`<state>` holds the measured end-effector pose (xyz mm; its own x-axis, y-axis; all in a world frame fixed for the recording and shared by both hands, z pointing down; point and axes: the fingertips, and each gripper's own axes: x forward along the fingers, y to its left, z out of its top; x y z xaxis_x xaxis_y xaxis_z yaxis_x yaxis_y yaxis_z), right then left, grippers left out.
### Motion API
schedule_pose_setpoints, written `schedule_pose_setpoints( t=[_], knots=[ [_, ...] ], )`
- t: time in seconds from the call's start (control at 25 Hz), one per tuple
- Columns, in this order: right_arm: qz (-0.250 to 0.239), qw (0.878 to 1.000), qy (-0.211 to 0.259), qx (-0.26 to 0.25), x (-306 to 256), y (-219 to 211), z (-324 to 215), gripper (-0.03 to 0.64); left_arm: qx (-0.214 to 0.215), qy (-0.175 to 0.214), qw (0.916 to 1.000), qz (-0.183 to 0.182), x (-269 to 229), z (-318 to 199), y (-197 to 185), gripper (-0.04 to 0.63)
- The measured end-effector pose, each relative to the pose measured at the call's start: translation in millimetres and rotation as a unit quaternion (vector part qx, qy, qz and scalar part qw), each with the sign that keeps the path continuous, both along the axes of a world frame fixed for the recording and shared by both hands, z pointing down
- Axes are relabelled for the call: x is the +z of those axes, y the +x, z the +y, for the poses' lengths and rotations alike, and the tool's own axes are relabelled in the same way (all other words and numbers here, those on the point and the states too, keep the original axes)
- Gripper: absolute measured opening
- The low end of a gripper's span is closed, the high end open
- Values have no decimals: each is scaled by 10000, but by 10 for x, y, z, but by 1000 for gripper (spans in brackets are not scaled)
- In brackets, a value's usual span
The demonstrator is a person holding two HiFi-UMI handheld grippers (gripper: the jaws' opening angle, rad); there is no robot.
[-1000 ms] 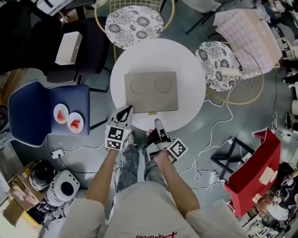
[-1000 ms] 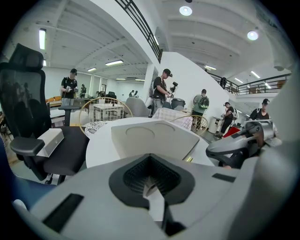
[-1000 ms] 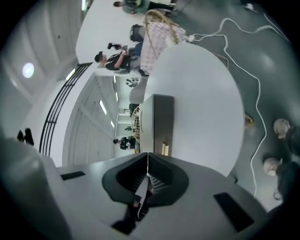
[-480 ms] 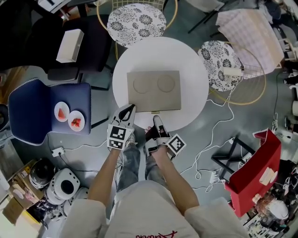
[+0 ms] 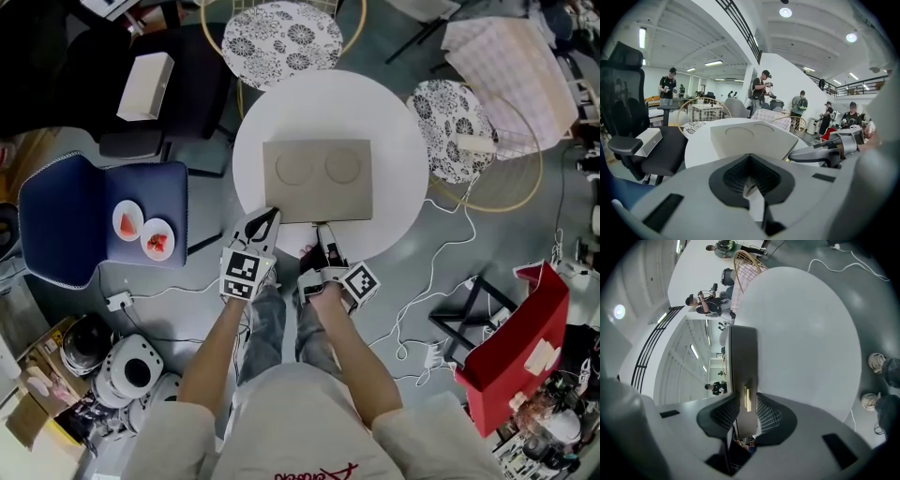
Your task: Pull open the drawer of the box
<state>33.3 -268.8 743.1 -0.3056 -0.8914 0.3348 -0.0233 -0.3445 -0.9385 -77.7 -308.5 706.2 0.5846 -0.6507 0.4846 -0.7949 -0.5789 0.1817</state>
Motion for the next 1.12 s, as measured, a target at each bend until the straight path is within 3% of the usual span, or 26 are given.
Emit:
schedule_pose_setpoints(
  t=[0.16, 0.24, 1.12],
  knots=[
    [20, 10000, 62, 13, 2, -1, -6, 109, 10, 13, 10000, 15, 17, 17, 0, 12],
    [64, 10000, 16, 11, 25, 2, 10, 39, 13, 24, 10000, 2, 30, 17, -9, 12],
    [-31, 10000, -17, -49, 18, -1, 416, 35, -50, 31, 10000, -70, 26, 15, -24, 12]
  ],
)
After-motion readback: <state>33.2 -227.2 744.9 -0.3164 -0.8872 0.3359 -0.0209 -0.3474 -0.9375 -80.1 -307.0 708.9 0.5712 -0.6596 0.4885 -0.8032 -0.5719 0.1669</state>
